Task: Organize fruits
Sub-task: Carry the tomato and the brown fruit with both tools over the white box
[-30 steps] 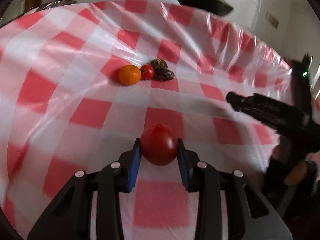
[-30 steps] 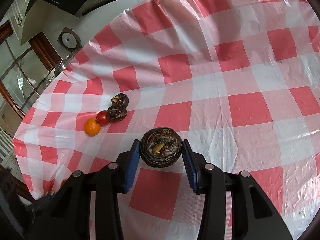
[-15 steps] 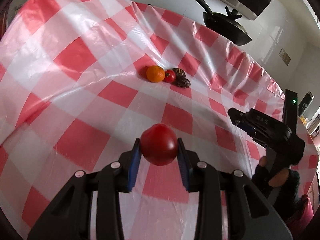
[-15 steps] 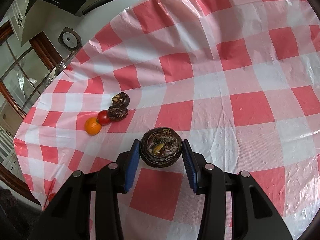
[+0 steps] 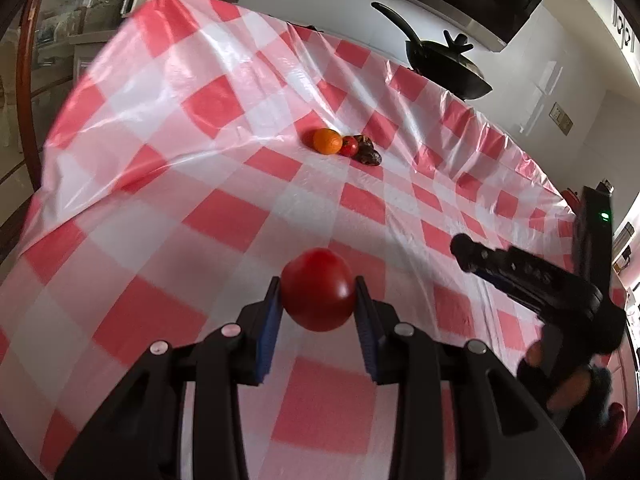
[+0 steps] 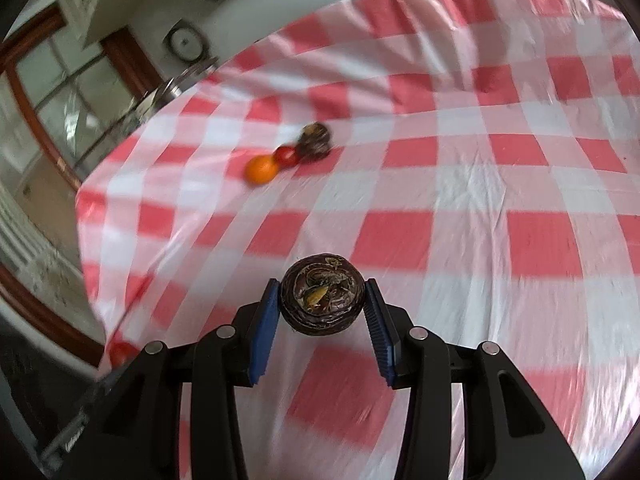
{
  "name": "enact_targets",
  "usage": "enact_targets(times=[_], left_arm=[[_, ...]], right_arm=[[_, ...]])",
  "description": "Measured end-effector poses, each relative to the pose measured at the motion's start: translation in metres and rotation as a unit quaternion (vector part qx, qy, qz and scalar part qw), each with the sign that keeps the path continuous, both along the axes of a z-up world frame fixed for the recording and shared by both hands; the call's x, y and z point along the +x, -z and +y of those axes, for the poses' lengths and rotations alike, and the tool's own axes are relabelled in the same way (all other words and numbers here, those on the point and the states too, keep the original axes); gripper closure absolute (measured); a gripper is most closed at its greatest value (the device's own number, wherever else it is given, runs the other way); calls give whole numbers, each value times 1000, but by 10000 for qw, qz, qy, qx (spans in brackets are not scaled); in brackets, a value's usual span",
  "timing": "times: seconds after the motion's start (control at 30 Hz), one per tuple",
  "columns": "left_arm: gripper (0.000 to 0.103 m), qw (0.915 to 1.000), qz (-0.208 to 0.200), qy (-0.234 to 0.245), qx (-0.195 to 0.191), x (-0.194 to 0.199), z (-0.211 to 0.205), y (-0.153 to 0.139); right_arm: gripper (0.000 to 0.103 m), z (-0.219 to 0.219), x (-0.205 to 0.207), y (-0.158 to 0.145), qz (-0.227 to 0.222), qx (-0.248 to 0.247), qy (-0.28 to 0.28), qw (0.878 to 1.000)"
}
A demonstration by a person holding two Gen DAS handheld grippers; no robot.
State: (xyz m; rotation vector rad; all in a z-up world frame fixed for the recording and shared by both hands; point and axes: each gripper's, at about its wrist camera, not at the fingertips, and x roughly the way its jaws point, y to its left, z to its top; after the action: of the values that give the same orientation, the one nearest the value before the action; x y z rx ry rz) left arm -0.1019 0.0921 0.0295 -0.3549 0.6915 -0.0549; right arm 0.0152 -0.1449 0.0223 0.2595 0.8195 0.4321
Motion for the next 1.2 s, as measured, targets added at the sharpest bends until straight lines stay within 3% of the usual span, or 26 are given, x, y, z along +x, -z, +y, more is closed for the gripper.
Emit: enact_targets(times=[0.5,0.97,1.2], left_arm=[[68,9995,-146,-273,-25,-67,35,0],[68,9981,-170,-595,58,-122,81,6],[68,9953,-220,-943,46,-159,114,10]], right_arm=[[60,64,-114,2,-214,-648,-1003,9926],[60,126,-182,12,-398,-1131,-2019,9720],[60,158,-213,13,-619,-1252,-2653,9540]])
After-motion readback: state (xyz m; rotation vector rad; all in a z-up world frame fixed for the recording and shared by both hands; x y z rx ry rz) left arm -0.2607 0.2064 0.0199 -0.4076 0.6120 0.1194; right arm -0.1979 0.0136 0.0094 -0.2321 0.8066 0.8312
